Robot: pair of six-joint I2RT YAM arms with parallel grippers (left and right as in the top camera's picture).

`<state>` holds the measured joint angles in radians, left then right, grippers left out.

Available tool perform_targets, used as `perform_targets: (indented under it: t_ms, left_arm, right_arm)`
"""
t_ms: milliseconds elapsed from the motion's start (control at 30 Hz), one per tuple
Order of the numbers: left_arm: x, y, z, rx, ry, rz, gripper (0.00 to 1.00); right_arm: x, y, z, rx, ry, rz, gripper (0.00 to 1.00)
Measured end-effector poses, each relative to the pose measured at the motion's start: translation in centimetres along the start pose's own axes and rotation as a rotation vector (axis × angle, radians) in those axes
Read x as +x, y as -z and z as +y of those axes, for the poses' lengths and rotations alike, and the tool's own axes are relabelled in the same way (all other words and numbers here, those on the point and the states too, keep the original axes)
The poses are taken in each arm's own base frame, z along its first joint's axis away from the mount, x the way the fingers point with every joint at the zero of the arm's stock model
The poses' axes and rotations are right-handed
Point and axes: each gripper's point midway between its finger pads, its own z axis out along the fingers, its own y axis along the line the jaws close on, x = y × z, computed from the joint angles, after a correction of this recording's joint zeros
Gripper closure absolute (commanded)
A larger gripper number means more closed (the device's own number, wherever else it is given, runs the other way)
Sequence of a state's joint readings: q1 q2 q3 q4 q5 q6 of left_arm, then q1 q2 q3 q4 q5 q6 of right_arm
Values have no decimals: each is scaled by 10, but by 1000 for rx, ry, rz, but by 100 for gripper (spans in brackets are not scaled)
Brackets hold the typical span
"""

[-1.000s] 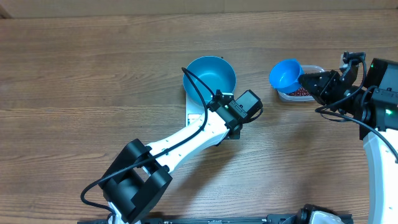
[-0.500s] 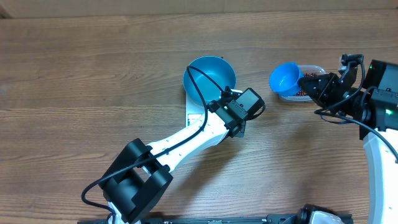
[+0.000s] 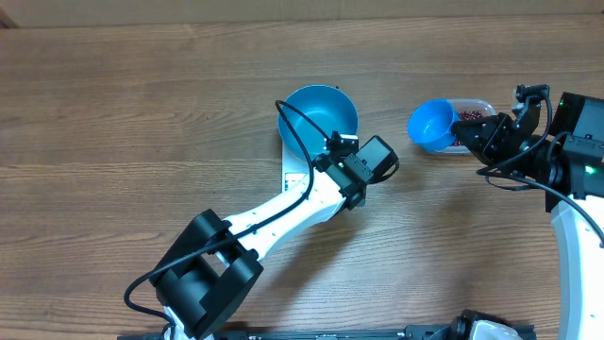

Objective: Scoop item into bowl and weigh 150g on scale

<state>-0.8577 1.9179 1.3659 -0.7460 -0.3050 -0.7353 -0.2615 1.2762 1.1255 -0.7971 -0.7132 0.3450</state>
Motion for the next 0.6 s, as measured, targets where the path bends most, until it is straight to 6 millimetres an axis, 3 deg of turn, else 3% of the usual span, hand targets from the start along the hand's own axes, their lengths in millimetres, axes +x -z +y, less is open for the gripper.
perform_targets:
  t_ms: [133,367,600]
  left_arm:
    - [4,-2,6,7,16,-34,95]
    - [-7,16,6,137,65,-186,96]
    - [-11,12,1,162,26,-230,96]
  right_arm:
    - [0,0,0,0,5,0,96]
    - [0,0,0,0,6,0,96]
    - [-1,0,-1,7,6,-3,96]
